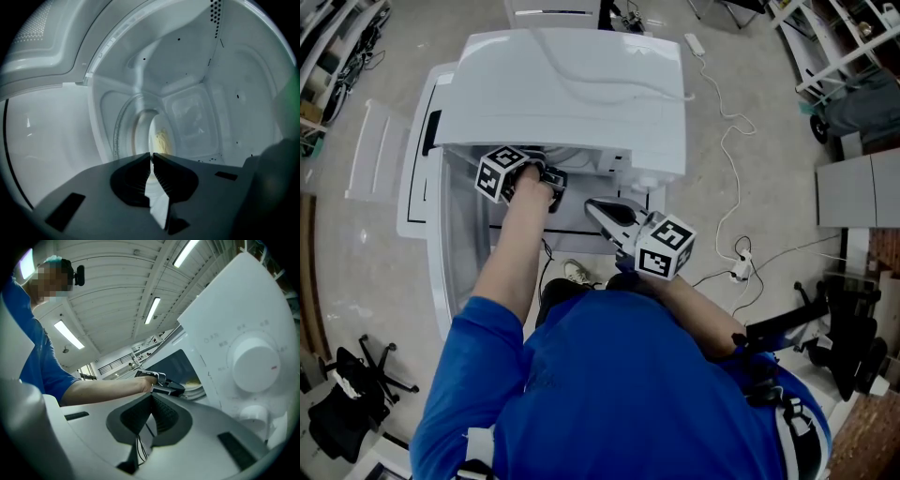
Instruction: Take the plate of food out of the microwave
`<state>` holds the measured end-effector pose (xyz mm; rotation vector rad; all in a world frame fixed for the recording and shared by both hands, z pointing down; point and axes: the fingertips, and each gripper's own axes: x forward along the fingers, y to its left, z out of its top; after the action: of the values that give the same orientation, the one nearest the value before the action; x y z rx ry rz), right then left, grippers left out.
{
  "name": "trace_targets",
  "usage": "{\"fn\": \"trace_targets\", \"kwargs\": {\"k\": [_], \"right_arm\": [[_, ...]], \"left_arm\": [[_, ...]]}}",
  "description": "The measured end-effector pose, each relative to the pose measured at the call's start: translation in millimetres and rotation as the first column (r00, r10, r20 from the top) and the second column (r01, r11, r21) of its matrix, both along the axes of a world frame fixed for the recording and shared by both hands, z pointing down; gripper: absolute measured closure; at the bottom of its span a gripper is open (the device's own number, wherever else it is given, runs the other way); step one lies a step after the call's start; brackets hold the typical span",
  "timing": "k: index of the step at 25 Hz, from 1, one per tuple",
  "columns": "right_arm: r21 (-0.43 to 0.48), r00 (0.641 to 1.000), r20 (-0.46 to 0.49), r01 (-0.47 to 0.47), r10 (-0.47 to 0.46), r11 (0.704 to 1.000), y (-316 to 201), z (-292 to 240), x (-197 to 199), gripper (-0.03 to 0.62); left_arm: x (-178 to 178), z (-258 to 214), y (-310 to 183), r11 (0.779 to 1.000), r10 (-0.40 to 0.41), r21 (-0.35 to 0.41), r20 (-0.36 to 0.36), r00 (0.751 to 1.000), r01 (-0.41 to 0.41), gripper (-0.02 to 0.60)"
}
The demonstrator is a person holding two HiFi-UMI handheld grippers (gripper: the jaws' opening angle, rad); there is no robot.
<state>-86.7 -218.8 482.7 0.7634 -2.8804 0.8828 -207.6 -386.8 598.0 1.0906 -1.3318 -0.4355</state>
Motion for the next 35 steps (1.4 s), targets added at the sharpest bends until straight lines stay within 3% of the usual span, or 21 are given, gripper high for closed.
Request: {"fn": "trace_targets", "kwargs": {"k": [17,35], "right_arm": [[0.006,1.000,-0.016,0.015,-0.015,1.000,-3.6,2.5,-10.0,0.597],[0.008,0.998,-0.002,0.056,-0.056,0.998,11.4,4.8,-12.0,0.597]], "left_arm": [[-4.9,-1.1,9.1,0.999,0.022,0.032,-0.026,0.999,-0.021,0.566],[-3.8,2.2,59.1,0.999,0.022,0.040,-0.031,0.999,-0.021,0.568]]}}
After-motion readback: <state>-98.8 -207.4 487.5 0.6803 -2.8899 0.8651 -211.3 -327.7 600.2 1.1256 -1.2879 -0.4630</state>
